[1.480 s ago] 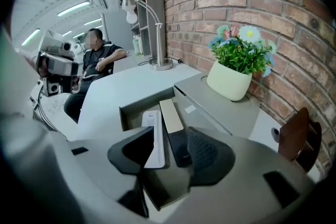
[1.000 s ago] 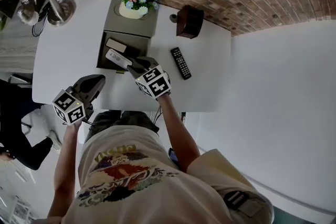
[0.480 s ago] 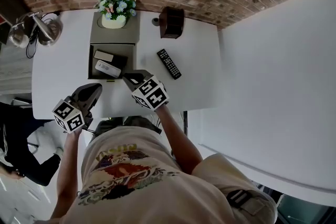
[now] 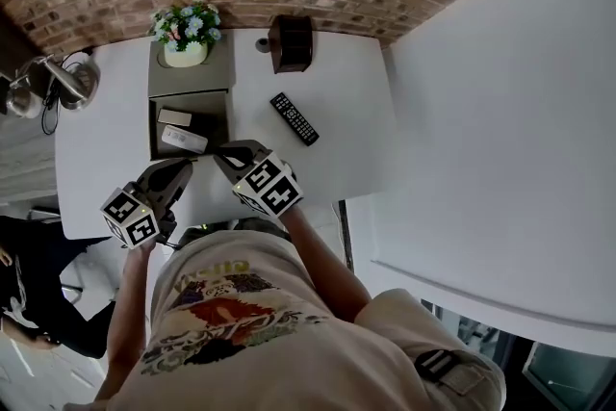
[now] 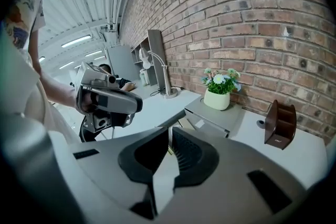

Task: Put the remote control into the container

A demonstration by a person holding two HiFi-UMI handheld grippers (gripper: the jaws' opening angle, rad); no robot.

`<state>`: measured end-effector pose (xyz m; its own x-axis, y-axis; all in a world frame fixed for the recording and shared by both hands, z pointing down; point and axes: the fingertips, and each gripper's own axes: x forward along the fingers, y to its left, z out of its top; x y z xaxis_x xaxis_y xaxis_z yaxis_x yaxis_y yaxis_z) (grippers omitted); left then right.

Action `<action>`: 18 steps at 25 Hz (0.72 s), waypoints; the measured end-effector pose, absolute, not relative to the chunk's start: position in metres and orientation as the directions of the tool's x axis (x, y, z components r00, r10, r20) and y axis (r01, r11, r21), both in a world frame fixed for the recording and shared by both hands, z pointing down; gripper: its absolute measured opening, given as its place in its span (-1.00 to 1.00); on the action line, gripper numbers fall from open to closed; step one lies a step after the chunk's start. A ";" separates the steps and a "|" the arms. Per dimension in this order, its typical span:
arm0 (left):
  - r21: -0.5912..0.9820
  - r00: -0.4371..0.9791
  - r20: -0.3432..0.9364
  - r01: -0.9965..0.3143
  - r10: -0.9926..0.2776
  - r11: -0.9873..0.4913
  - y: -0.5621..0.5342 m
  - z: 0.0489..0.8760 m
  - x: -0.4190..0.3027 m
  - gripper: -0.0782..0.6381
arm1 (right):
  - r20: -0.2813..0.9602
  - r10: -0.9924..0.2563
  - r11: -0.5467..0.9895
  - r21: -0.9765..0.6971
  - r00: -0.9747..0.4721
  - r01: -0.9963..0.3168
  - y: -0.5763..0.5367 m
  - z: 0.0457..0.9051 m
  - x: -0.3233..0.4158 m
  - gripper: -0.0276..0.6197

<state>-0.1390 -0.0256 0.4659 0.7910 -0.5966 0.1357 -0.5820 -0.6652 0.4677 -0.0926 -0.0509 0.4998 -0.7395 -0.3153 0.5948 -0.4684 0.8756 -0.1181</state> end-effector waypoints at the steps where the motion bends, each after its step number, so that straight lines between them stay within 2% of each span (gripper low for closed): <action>1: 0.472 0.801 0.139 -0.571 -0.583 -0.672 -0.025 0.466 -0.134 -0.77 | 0.593 -0.318 0.874 -0.118 -0.740 -0.471 -0.051 0.500 -0.091 -0.82; 18: 0.467 0.821 0.207 -0.561 -0.533 -0.683 -0.028 0.477 -0.090 -0.77 | 0.599 -0.371 0.826 -0.136 -0.710 -0.547 -0.057 0.512 -0.033 -0.82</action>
<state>-0.0902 -0.0280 0.4768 0.8206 -0.5327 0.2071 -0.5613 -0.6833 0.4669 -0.0334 -0.0573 0.5124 -0.7096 -0.3710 0.5990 -0.5467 0.8263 -0.1359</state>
